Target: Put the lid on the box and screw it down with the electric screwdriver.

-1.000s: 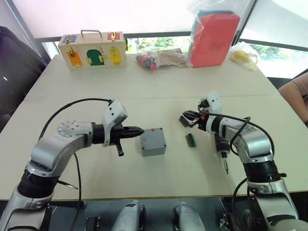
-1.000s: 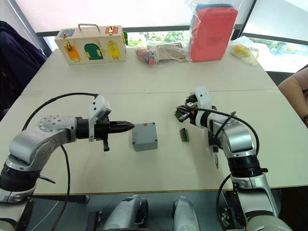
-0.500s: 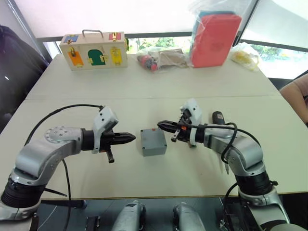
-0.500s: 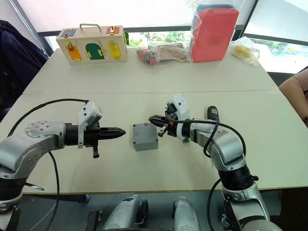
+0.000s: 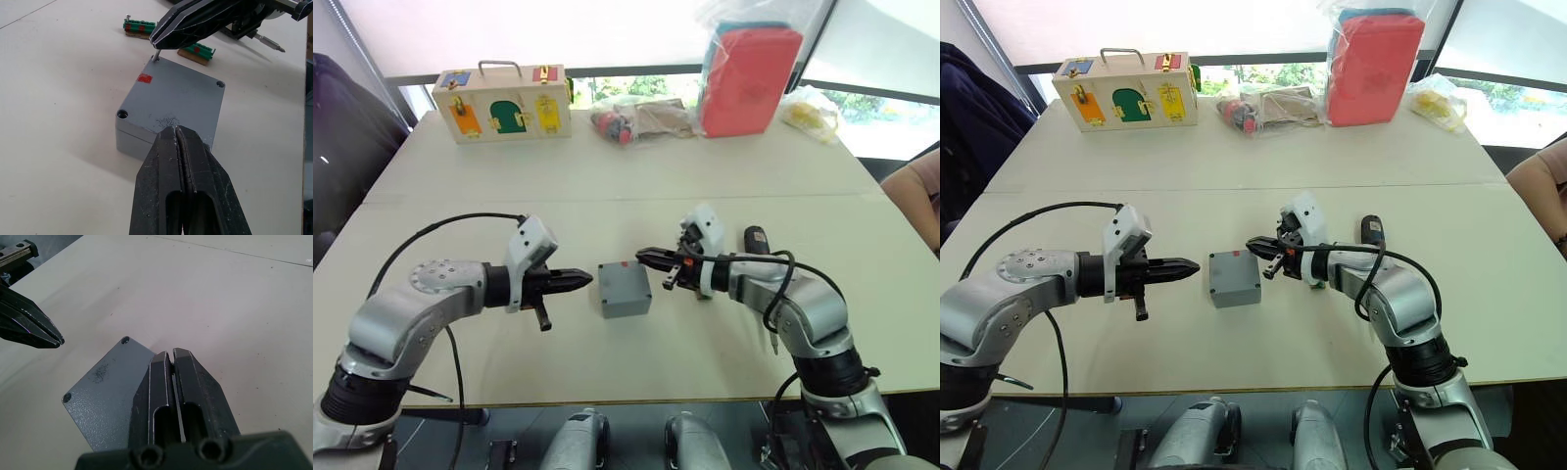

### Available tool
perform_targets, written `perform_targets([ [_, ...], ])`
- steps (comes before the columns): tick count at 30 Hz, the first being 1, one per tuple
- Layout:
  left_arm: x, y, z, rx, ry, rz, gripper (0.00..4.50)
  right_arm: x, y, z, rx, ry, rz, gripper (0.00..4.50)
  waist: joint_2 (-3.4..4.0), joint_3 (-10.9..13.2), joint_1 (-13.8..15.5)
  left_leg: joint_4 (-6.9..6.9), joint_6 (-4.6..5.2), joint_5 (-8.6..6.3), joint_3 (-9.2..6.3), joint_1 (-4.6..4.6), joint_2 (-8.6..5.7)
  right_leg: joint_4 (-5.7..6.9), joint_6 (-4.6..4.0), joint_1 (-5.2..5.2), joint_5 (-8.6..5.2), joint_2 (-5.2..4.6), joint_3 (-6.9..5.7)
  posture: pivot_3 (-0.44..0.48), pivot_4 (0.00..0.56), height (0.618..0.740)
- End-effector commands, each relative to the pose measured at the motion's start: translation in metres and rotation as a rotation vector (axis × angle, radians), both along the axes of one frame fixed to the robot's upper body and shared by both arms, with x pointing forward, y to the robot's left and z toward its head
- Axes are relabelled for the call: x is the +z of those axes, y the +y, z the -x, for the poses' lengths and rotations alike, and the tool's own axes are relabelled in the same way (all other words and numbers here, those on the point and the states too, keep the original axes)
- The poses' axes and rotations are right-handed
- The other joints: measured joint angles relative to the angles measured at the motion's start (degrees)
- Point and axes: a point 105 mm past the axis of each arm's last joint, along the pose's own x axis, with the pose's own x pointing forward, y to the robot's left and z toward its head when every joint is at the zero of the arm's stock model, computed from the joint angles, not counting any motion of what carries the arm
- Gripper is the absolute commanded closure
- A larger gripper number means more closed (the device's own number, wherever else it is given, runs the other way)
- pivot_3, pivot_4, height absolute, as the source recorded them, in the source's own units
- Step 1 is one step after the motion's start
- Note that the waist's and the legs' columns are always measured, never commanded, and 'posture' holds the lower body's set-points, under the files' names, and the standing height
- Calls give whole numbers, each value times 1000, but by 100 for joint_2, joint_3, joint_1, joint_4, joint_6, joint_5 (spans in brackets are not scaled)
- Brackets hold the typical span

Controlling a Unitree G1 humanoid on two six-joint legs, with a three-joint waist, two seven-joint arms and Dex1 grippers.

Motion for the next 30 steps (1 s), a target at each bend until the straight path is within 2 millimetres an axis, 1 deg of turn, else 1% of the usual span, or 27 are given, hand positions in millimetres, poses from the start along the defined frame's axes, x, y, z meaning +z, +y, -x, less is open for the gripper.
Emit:
perform_targets([
  [1,8,-5,3,-24,-42,11,4500,9,-4,0,-7,-35,-21,4479,0,0,0,0,0,0,0,0,0,0,0,0,0,0,0,0,150,740],
  [9,8,-7,1,-29,-46,16,4500,4,-5,-2,-18,-29,-1,4479,0,0,0,0,0,0,0,0,0,0,0,0,0,0,0,0,150,740],
  [15,8,-8,0,-27,-48,17,4500,0,-1,-5,-18,-23,2,4479,0,0,-2,0,0,0,0,0,0,0,0,0,0,0,0,0,150,740],
  [22,9,-9,-1,-23,-52,22,4500,1,2,-9,-21,-30,-3,4479,0,0,1,0,0,0,0,0,0,0,0,0,0,0,0,0,150,740],
  [26,9,-10,-3,-20,-55,28,4500,4,0,-9,-18,-35,-4,3431,0,0,1,0,0,0,0,0,0,0,0,1,0,0,0,0,150,740],
  [27,10,-10,-3,-19,-56,29,4500,5,-1,-10,-22,-39,-5,2995,0,0,1,0,0,0,0,0,0,0,0,0,0,0,0,0,150,740],
  [28,10,-10,-4,-18,-57,30,4500,7,-2,-11,-28,-43,-8,2716,0,0,0,0,0,0,0,0,0,0,0,0,0,0,0,0,150,740],
  [29,9,-11,-4,-18,-58,31,4500,9,-3,-12,-33,-47,-11,2238,0,0,0,0,0,0,0,0,0,0,0,0,0,0,0,0,150,740],
  [30,9,-11,-4,-17,-59,32,4500,11,-5,-12,-35,-54,-12,1980,0,0,-2,0,0,0,0,0,0,0,0,0,0,0,0,0,150,740],
])
